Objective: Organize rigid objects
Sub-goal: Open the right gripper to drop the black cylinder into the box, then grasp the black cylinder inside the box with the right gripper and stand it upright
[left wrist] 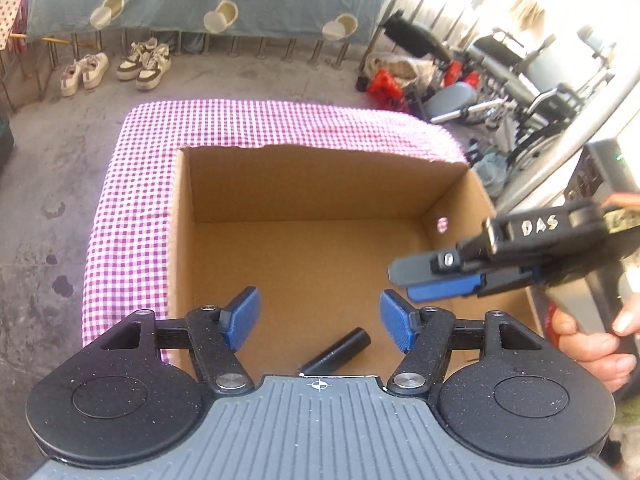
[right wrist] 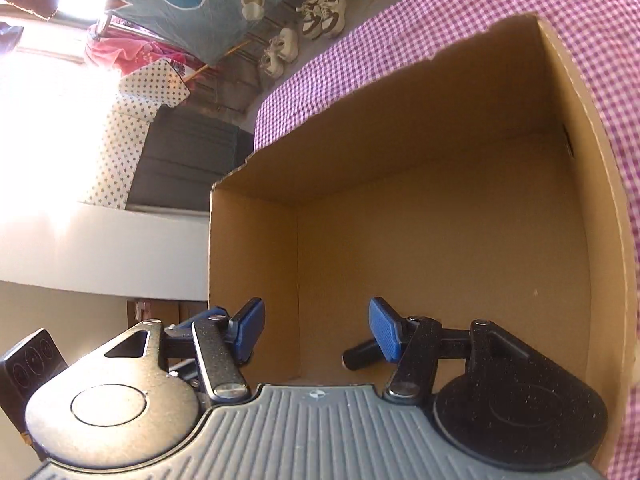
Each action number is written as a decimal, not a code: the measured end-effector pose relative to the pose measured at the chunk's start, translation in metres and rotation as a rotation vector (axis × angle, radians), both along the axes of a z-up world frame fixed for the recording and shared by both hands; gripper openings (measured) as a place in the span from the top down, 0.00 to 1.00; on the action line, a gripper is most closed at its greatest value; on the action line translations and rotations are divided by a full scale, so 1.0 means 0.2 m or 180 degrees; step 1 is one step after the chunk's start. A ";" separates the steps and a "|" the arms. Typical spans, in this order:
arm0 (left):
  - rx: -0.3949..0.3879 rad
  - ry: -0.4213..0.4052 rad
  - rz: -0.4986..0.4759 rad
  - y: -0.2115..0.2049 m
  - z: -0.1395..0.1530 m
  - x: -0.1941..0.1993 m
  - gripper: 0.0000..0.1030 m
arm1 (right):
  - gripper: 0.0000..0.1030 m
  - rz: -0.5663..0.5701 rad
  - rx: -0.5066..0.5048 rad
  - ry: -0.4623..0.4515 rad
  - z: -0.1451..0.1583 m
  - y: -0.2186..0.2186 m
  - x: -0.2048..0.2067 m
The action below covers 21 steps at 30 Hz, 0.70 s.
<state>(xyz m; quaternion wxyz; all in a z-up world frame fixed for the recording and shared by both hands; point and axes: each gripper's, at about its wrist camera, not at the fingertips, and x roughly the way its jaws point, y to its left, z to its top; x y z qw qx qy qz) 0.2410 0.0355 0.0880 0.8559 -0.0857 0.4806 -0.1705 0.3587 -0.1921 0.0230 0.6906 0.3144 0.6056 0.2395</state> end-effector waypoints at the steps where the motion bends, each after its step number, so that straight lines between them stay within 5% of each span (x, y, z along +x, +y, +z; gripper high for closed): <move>1: -0.0050 -0.0043 0.0020 0.03 0.02 -0.03 0.34 | 0.38 0.0050 -0.0013 0.0049 0.00 0.01 -0.02; 4: -0.0165 -0.0175 0.0106 0.12 0.04 -0.11 0.33 | 0.27 0.0190 -0.0038 0.0268 -0.04 0.07 -0.06; 13: -0.0137 -0.0484 0.0331 0.25 0.02 -0.21 0.33 | 0.26 0.0555 -0.0556 0.0866 -0.18 0.19 -0.06; 21: -0.0081 -0.0636 0.0423 0.32 -0.05 -0.22 0.32 | 0.11 0.0790 -0.0782 0.1257 -0.31 0.25 0.01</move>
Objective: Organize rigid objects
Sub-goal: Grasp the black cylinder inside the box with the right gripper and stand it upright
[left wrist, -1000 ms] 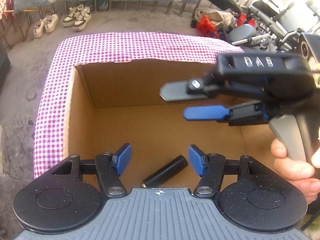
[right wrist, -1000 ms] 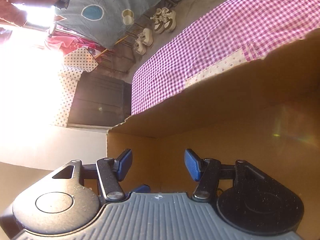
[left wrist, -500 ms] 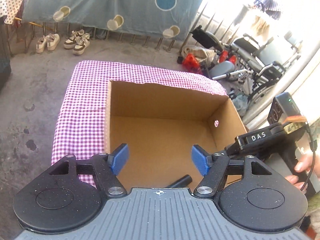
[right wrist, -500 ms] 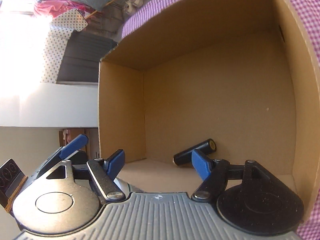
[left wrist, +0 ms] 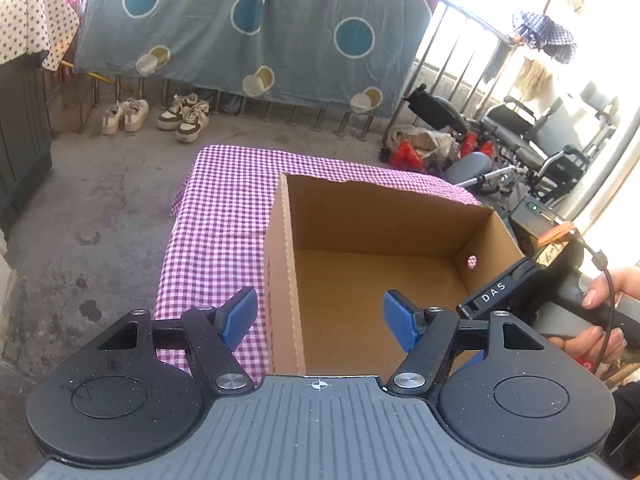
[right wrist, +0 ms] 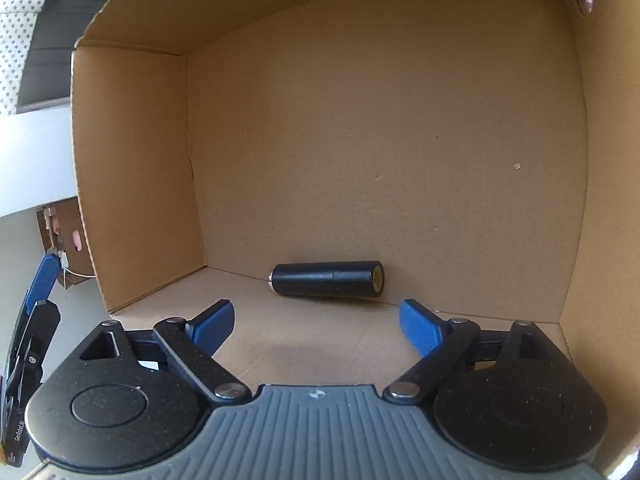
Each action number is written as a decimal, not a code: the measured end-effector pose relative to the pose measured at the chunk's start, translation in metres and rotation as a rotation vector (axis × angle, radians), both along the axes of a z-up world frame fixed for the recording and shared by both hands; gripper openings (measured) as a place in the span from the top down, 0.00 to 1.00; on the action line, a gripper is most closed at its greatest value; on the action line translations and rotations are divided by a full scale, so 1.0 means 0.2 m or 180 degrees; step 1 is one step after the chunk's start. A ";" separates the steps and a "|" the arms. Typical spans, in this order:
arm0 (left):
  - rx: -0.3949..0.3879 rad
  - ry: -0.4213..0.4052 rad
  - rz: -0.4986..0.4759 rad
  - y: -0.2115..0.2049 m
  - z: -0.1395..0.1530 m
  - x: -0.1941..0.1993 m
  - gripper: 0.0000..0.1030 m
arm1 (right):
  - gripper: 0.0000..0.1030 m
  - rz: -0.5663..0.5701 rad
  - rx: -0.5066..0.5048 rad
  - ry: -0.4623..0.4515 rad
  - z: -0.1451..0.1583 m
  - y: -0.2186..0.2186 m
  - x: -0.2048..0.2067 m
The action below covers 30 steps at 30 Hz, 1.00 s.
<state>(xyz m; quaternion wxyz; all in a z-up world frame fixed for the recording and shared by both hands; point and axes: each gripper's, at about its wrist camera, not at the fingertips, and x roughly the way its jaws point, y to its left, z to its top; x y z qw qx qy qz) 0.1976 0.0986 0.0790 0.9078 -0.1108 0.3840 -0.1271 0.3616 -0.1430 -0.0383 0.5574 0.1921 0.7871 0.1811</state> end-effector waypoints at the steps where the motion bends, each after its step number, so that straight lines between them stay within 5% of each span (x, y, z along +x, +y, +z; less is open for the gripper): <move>1: -0.0006 -0.0005 0.0025 0.01 -0.01 0.00 0.32 | 0.11 0.0021 0.0010 0.0043 -0.02 -0.02 0.01; 8: -0.0027 -0.0020 0.0098 0.06 -0.03 0.00 0.32 | 0.10 0.0046 0.0163 0.0108 -0.08 0.06 0.07; 19: -0.0063 -0.0070 0.0100 0.09 -0.05 -0.03 0.32 | 0.13 -0.0277 0.0690 -0.0321 0.02 0.13 0.17; 25: -0.0088 -0.0057 0.0125 0.13 -0.06 -0.06 0.32 | 0.38 -0.0022 0.0308 -0.0513 0.04 0.19 0.10; 30: -0.0150 -0.0069 0.0176 0.16 -0.06 -0.07 0.32 | 0.43 0.0098 0.0128 -0.0567 -0.01 0.33 0.09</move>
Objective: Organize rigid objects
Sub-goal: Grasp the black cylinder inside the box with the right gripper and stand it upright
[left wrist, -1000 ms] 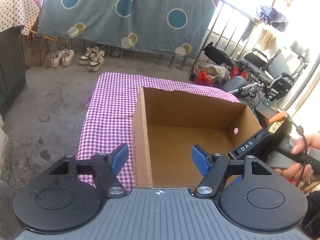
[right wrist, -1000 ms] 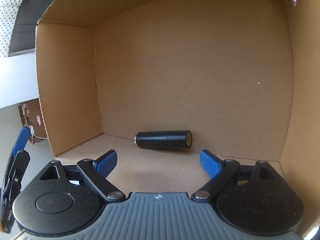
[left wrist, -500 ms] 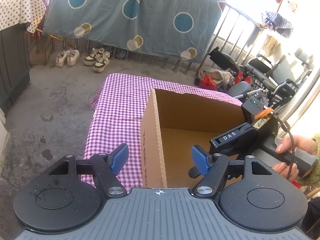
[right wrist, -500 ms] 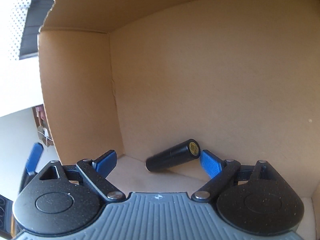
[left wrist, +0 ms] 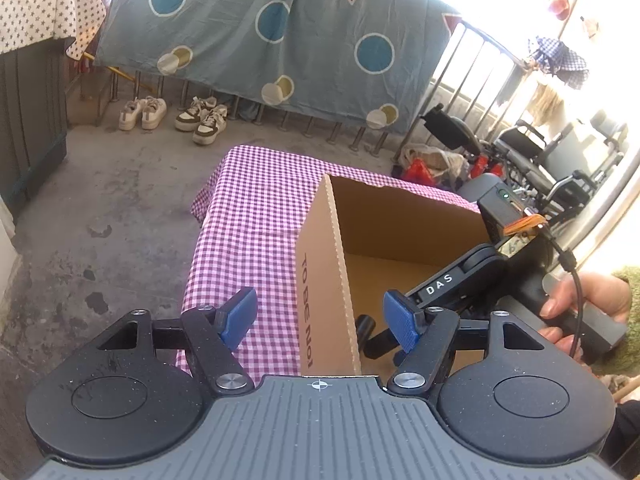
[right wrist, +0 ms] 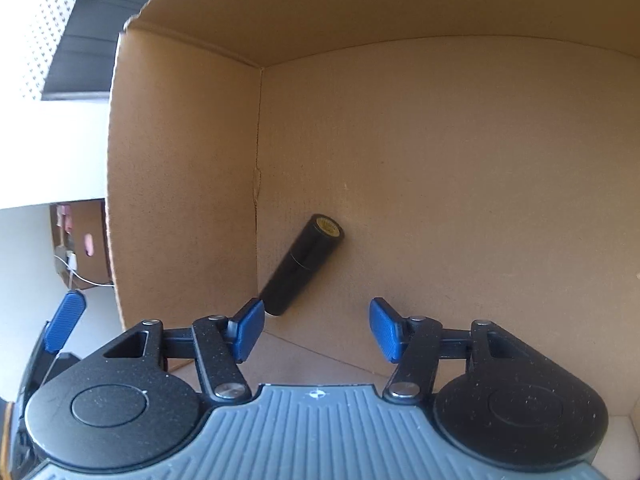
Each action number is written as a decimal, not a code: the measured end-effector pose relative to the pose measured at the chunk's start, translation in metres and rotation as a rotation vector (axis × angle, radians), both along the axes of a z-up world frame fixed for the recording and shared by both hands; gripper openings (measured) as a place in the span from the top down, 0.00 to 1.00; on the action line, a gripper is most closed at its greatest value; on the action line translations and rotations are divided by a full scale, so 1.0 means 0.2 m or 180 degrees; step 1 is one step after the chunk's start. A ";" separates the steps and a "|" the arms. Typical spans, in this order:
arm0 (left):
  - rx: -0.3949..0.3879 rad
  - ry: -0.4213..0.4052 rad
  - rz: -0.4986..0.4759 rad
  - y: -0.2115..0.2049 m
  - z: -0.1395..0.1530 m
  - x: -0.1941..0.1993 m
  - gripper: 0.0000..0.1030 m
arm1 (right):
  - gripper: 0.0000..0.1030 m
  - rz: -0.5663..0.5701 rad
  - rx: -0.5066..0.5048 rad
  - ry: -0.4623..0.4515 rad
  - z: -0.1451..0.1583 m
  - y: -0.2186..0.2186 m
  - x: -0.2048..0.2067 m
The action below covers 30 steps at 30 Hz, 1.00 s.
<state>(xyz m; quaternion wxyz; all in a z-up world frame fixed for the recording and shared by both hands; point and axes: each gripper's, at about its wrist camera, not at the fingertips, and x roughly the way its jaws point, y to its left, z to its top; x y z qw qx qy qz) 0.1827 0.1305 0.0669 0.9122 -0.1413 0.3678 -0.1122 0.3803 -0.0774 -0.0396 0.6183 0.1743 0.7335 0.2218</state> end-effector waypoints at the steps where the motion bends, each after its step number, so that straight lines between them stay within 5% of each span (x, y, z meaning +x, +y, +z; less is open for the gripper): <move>1: -0.0006 -0.0003 0.0009 0.01 0.00 -0.01 0.32 | 0.44 -0.0015 -0.0016 -0.0022 -0.01 0.02 0.01; 15: -0.0058 0.0046 0.0076 0.08 -0.04 -0.07 0.32 | 0.70 -0.0046 0.0043 -0.0288 -0.05 0.22 0.11; 30: -0.0093 0.0092 0.0095 0.07 -0.05 -0.08 0.32 | 0.76 0.0086 -0.0039 -0.0683 0.00 0.20 0.14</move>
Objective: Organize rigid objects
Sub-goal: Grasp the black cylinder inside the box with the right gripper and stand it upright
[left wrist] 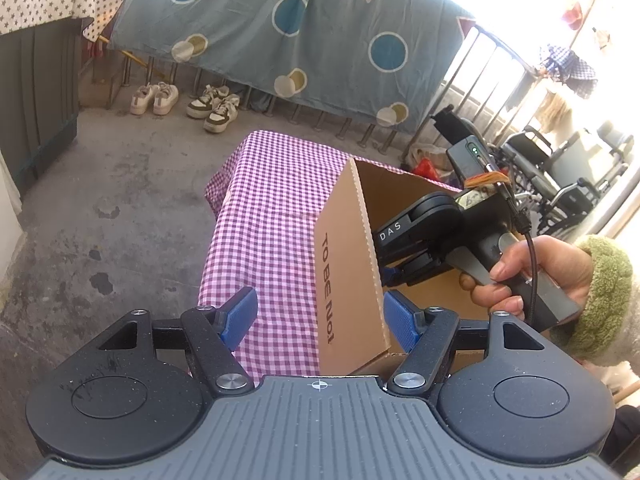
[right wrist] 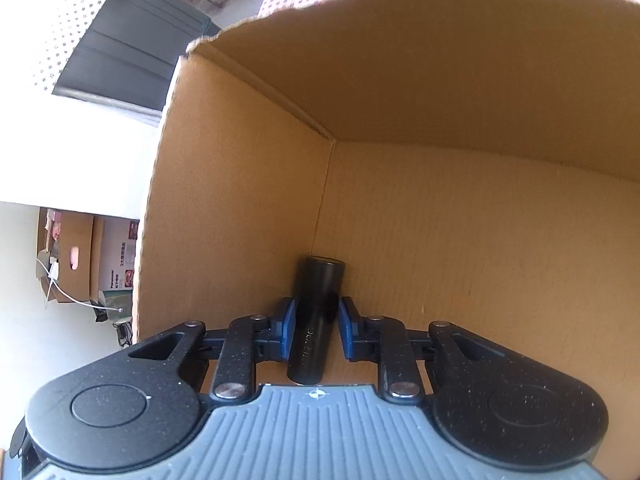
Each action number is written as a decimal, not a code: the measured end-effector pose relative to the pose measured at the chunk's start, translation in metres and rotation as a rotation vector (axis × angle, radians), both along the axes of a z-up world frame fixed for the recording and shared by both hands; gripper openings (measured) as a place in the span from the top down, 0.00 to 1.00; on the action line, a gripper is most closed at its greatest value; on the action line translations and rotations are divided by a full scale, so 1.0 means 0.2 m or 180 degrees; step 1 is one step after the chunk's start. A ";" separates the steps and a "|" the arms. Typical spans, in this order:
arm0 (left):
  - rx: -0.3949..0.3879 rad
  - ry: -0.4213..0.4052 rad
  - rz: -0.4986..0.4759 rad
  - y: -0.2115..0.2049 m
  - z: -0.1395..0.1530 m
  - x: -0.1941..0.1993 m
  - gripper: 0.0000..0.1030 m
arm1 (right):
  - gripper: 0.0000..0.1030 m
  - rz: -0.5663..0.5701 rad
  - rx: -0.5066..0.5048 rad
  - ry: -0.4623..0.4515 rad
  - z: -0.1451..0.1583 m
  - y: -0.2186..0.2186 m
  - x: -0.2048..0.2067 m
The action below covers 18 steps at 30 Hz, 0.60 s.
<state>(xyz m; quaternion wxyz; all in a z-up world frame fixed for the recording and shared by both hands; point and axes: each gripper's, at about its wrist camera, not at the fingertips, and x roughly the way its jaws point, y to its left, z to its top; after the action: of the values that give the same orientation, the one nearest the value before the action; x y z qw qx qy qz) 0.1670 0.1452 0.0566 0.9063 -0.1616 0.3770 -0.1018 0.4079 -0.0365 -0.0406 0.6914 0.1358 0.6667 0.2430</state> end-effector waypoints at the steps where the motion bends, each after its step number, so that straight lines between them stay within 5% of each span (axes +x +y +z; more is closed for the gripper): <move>1: 0.0002 0.0002 0.0004 0.00 0.00 0.00 0.32 | 0.76 -0.0024 0.0010 -0.0018 0.00 0.00 0.01; 11: 0.0019 0.0023 0.0039 -0.01 0.00 0.00 0.32 | 0.77 -0.0264 0.0012 -0.0424 0.02 -0.06 0.12; 15: 0.0025 0.0009 0.0030 -0.02 0.01 -0.02 0.32 | 0.75 -0.0365 0.0272 -0.0248 0.04 -0.14 0.14; 18: 0.0039 -0.0015 0.0014 -0.04 0.04 -0.04 0.32 | 0.74 -0.0377 0.0381 -0.0402 0.16 -0.22 0.08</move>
<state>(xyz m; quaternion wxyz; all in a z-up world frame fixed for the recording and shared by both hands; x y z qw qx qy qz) 0.1584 0.1370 0.0643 0.9084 -0.1567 0.3751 -0.0979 0.4230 -0.0807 -0.0085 0.7358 0.2005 0.5969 0.2492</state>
